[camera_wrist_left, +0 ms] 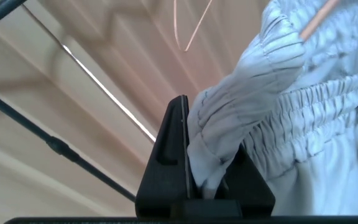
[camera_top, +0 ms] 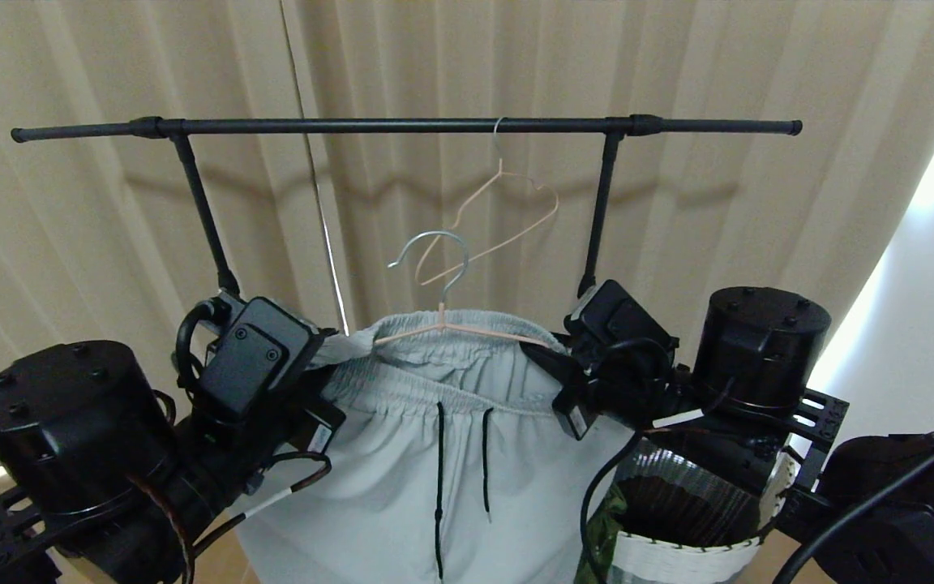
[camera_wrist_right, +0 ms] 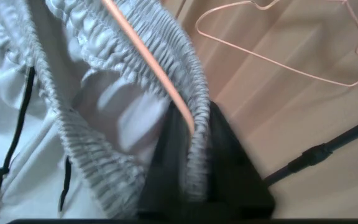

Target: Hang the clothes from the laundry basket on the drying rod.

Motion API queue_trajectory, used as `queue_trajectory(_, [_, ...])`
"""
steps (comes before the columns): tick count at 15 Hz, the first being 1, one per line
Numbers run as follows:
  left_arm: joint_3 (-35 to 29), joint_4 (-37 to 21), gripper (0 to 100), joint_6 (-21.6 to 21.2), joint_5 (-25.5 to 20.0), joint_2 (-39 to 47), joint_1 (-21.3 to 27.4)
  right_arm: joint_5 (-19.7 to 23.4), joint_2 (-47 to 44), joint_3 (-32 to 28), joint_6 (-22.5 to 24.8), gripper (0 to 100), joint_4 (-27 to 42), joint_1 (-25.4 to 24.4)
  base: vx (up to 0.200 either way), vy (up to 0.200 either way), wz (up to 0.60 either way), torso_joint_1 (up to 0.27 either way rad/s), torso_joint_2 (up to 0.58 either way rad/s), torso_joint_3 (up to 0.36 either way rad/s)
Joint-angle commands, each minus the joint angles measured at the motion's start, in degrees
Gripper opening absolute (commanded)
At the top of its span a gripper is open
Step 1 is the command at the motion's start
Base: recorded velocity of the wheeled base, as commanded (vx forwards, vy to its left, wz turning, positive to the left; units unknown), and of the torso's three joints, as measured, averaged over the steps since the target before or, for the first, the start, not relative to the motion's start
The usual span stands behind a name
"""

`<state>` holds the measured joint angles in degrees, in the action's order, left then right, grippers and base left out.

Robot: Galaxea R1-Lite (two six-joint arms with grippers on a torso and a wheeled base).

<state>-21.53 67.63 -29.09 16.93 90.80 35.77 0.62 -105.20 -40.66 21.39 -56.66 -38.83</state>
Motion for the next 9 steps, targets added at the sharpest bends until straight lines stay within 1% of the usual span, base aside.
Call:
queue_trajectory(1, [0.4,0.5,0,0.1,0.0,-0.2,0.1,0.0,0.2,0.1,0.1,0,0.1,0.0,0.0,0.0,0.0,0.0,0.0,0.0])
queue_trajectory(5, [0.8,0.6,0,0.5,0.0,-0.2,0.1,0.0,0.6,0.3,-0.1,0,0.0,0.0,0.0,0.0,0.0,0.0,0.0,0.0])
queue_trajectory(8, [1.2,2.2,0,0.6,-0.1,-0.2,0.6,0.0,0.9,0.8,-0.1,0,-1.4,-0.2,0.0,0.0,0.0,0.0,0.0,0.0])
queue_trajectory(9, [2.4,2.6,0,0.6,-0.1,-0.3,1.3,0.0,1.0,1.0,-0.1,0,-2.0,-0.2,0.0,0.0,0.0,0.0,0.0,0.0])
